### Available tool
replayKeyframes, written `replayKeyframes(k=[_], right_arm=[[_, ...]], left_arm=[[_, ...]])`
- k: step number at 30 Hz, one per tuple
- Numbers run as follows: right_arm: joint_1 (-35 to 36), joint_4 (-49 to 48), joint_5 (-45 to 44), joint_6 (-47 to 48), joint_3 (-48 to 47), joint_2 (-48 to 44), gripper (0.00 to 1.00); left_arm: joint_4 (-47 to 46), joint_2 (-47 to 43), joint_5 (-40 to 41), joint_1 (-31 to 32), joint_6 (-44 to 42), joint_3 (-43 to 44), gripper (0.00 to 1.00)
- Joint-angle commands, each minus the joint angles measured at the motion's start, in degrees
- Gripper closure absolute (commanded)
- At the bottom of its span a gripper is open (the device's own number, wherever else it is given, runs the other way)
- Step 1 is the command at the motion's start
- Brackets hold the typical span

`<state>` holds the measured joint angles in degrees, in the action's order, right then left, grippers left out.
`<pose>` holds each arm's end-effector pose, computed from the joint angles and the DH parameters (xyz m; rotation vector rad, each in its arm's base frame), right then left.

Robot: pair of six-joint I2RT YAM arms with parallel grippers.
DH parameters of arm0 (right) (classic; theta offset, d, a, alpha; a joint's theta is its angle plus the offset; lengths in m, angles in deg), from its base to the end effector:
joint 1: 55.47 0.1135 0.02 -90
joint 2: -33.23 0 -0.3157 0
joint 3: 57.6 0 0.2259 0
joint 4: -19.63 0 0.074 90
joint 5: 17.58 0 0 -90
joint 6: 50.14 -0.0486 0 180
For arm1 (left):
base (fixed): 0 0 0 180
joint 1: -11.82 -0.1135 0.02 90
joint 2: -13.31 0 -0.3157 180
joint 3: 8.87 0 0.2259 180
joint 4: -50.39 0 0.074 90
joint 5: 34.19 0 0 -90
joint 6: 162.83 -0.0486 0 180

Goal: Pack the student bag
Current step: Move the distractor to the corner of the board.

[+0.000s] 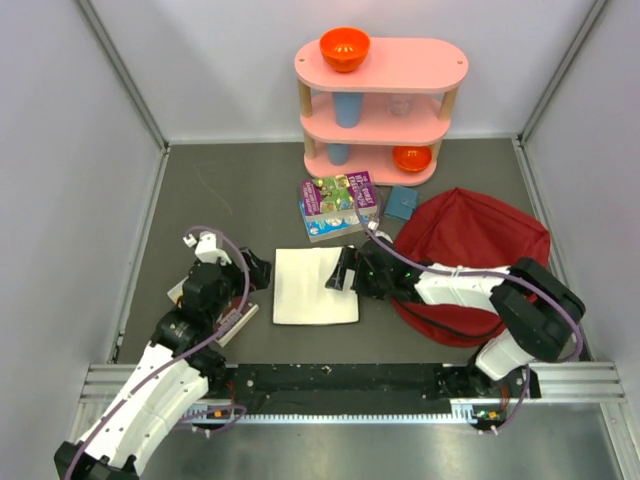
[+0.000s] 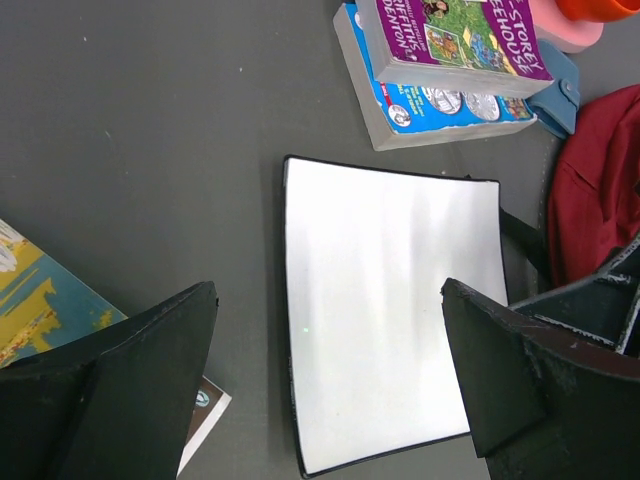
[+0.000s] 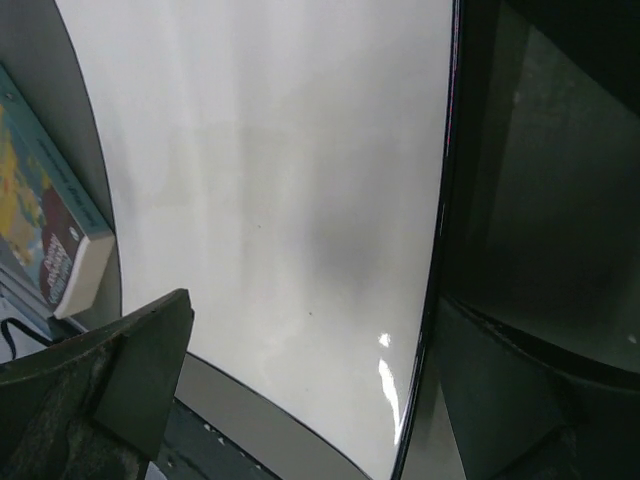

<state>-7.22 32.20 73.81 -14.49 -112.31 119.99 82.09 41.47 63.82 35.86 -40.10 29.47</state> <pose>0.1862 0.2103 0.2227 0.1220 2.5319 0.8463 0.0737 -0.0254 0.2576 -0.2436 1.9633 -0.5177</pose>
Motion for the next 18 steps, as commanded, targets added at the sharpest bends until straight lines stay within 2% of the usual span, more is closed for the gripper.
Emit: replayKeyframes(k=[1,6,10,12,13,18], right_arm=[[1.2,-4.6,2.6,-3.7,-3.6,4.4,0.01],[2.3,-7.4,2.9,-6.3,-10.1,9.7,0.01],[2.6,-6.7,4.3,-5.1,-16.3,14.0,0.01],[2.5,-2.7,2.1,-2.4,-18.9,13.2,0.01],[2.4,-1.1,-0.6,-0.9,-19.6,12.2,0.01],[-1.5,8.3,-10.2,6.4,-19.9,1.0,0.01]], left_arm=[[1.8,-1.3,1.0,0.0,-1.6,3.3,0.02],[2.9,-2.0,0.1,0.0,-2.5,4.1,0.02],[3.1,-1.0,-6.0,0.0,-3.7,4.7,0.02],[3.0,-0.3,-7.7,0.0,-4.9,4.9,0.02],[3.0,0.5,-12.2,0.1,-5.5,4.9,0.02],[-1.2,2.2,-22.1,0.9,-8.0,4.3,0.02]])
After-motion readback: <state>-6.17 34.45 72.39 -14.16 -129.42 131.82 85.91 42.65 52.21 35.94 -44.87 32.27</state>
